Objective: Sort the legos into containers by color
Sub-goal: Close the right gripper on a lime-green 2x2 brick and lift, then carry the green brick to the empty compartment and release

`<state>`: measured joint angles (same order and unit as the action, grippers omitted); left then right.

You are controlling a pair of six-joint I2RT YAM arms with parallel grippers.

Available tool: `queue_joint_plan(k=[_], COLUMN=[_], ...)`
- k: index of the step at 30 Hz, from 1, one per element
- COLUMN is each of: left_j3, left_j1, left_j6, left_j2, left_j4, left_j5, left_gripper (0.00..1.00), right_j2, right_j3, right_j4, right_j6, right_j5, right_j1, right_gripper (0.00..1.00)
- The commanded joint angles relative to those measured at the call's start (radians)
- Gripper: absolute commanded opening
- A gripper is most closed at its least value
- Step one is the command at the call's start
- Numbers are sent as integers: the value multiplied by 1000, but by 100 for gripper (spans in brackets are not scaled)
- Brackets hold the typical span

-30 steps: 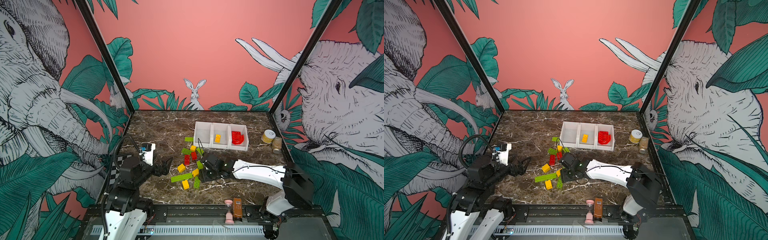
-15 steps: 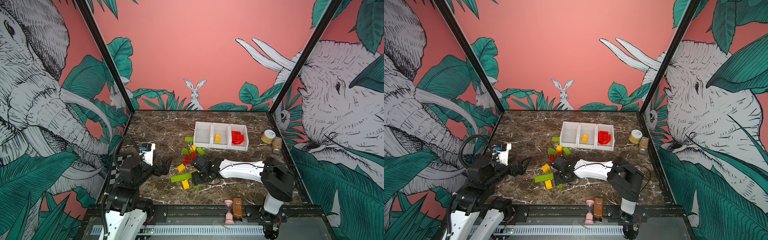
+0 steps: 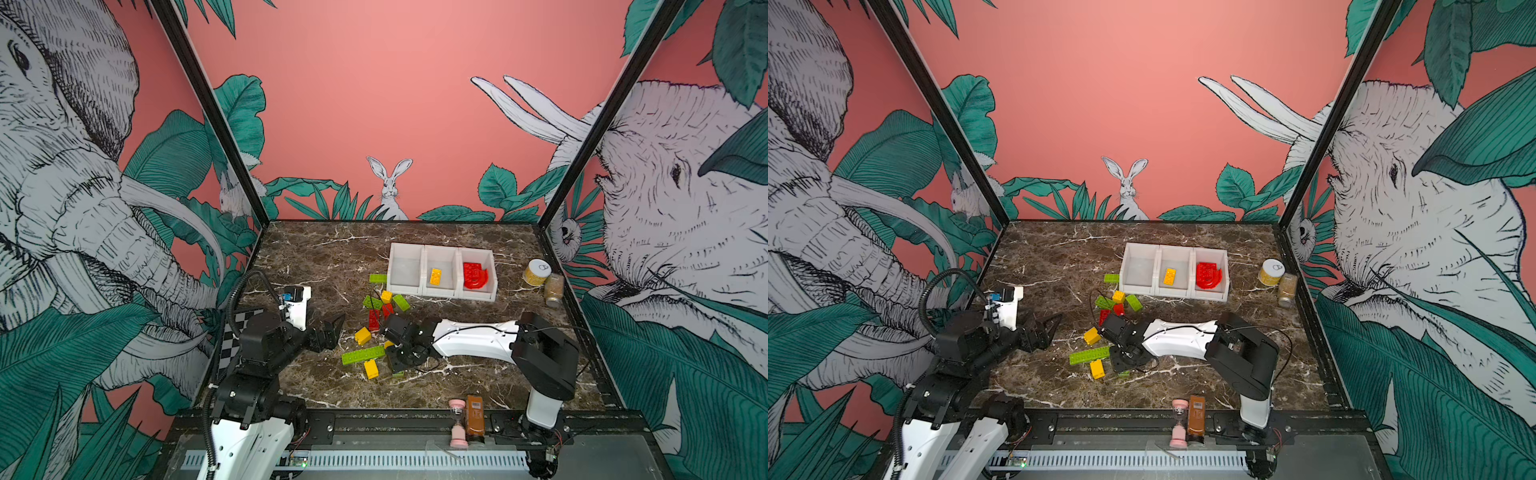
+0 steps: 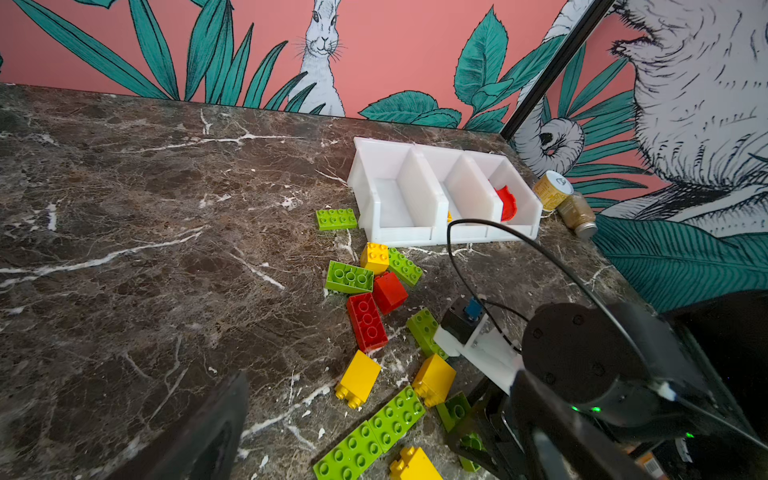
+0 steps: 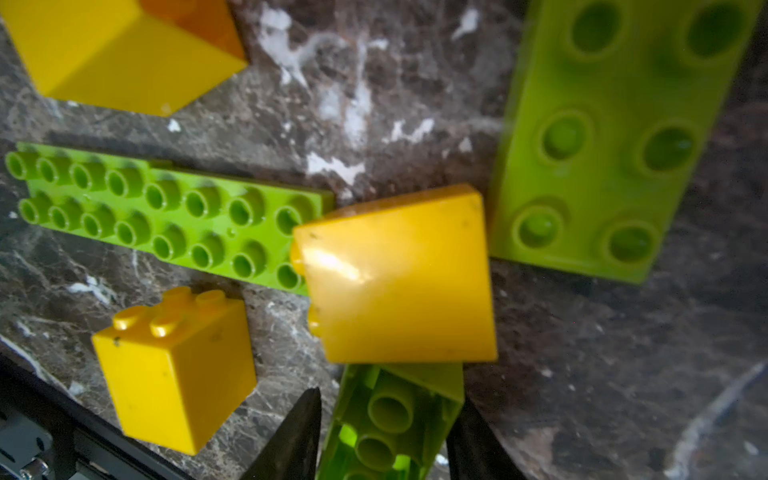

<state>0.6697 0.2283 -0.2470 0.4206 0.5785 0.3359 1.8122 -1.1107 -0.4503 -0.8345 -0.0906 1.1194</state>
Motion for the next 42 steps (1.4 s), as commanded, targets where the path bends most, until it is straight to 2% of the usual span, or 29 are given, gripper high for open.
queue_joint_plan(k=[1, 9, 15, 19, 22, 30, 34, 37, 42], left_j3=[8, 7, 8, 10, 8, 16, 16, 24, 24], left_j1=[3, 3, 3, 3, 3, 3, 3, 3, 3], left_j6=[-1, -5, -6, -5, -6, -7, -4, -4, -3], left_j2=[8, 10, 12, 12, 9, 16, 44, 72, 75], left_j4=[7, 6, 5, 6, 6, 24, 24, 33, 32], left_j5=[6, 14, 15, 19, 16, -9, -13, -4, -9], left_gripper=[99, 99, 99, 99, 99, 99, 99, 99, 99], right_j2=[-34, -119, -230, -318, -329, -220, -102, -29, 117], right_j3=[37, 66, 75, 52, 9, -210, -335, -378, -501], right_j4=[-56, -95, -144, -165, -180, -196, -163, -59, 15], right_j6=[5, 25, 75, 133, 192, 351, 409, 430, 423], right_j5=[39, 81, 81, 85, 64, 22, 8, 2, -26], right_j1=[5, -17, -83, -153, -225, -355, -404, -432, -481], right_gripper=[43, 29, 26, 25, 25, 25, 25, 25, 25])
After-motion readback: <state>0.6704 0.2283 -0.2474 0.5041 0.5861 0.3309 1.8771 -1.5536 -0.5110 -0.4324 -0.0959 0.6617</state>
